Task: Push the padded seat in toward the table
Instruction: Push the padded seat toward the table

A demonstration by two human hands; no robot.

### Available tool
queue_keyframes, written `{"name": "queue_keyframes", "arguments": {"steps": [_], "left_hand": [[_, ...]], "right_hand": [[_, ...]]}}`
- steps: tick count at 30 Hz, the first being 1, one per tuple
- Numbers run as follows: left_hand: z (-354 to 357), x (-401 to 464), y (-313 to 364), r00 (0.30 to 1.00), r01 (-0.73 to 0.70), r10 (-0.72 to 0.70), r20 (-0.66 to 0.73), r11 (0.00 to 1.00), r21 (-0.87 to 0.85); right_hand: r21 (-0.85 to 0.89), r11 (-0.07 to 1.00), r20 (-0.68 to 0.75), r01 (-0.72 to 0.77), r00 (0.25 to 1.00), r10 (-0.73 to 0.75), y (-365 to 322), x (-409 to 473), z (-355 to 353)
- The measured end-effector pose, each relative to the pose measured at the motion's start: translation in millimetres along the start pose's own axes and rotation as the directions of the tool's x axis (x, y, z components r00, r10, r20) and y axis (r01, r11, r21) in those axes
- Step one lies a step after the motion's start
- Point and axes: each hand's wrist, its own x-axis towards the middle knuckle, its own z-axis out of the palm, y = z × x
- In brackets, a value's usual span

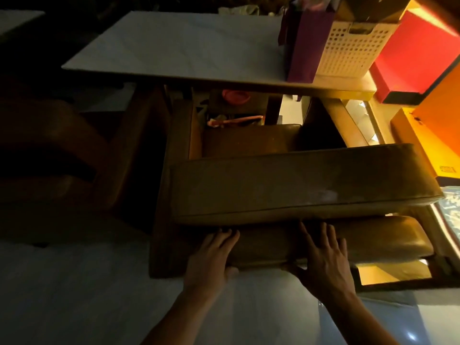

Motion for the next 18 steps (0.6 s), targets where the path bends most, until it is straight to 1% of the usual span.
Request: {"name": "queue_keyframes", "arguments": {"steps": [2,9,14,18], "left_hand": [[-1,-1,1,1.000,0.002,-0.002,0.005,1.000,-0.011],[4,-4,-9,1.000,-0.018,0.019,0.006,0.998,-0.059],[7,-23,-38,0.999,-0.044,0.045,0.019,0.996,-0.079],[3,-44,-72,0.996,-0.086,0.088,0.022,0.993,-0.078]], "right_hand": [[-0.049,0.999,0.012,0.006,1.000,-0.005,-1,-1,-2],[-0.090,0.995,0.061,-0.033,0.997,0.038,-15,-8,-6],[-0.117,0.991,0.105,-0.064,0.991,0.077,-43,-33,0],[-0.171,0.982,0.088,-0.079,0.992,0.095,-78,-59,8]]}}
